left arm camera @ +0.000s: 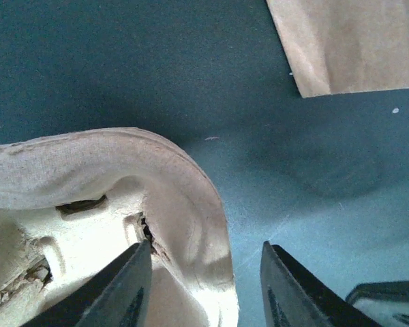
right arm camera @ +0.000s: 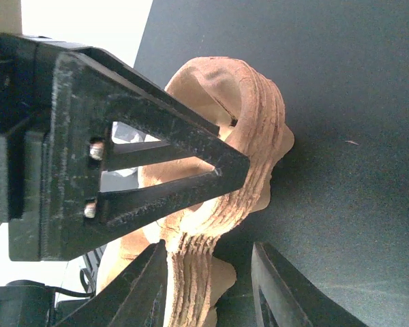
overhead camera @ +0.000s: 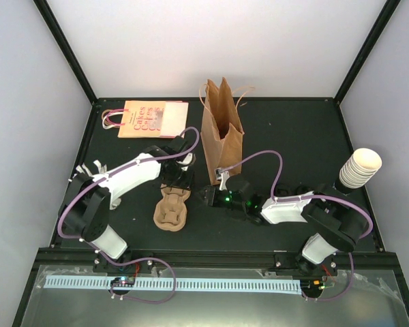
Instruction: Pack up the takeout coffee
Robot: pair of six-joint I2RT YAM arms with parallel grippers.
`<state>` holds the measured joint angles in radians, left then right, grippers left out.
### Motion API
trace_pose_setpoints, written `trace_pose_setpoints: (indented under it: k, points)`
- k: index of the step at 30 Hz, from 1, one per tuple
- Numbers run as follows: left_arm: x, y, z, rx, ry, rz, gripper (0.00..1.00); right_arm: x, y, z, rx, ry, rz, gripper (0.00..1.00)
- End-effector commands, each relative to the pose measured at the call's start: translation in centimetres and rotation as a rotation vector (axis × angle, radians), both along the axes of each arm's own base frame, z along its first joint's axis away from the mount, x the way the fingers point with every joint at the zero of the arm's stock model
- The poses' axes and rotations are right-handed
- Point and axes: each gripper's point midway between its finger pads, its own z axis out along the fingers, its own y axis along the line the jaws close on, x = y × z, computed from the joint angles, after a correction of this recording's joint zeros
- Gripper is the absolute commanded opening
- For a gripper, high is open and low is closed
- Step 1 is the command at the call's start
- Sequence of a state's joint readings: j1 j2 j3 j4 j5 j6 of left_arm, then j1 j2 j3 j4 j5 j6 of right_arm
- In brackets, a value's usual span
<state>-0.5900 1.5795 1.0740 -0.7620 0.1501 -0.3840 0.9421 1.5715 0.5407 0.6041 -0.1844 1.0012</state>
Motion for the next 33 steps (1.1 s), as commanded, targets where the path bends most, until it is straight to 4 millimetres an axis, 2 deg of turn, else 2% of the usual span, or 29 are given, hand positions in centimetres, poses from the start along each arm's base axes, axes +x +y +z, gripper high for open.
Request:
trace_pose_setpoints:
  k: [1, 6, 10, 20, 33]
  points:
    - [0.6, -0.3, 0.3, 0.024, -0.011, 0.000, 0.44, 0.4, -0.3, 0.5, 0.007, -0.030, -0.020, 0.38]
    - [0.7, 0.0, 0.3, 0.039, -0.014, 0.003, 0.29, 0.4, -0.3, 0.4, 0.002, -0.030, -0.022, 0.38]
    - [0.6, 0.1, 0.7, 0.042, -0.016, 0.004, 0.24, 0.4, -0.3, 0.4, 0.002, -0.029, -0.020, 0.38]
    - [0.1, 0.3, 3.3, 0.013, -0.048, 0.006, 0.18, 0.5, 0.1, 0.2, 0.009, -0.017, -0.013, 0.38]
    - [-0.6, 0.7, 4.4, 0.003, -0.057, 0.010, 0.14, 0.8, 0.4, 0.2, 0.016, -0.007, -0.011, 0.38]
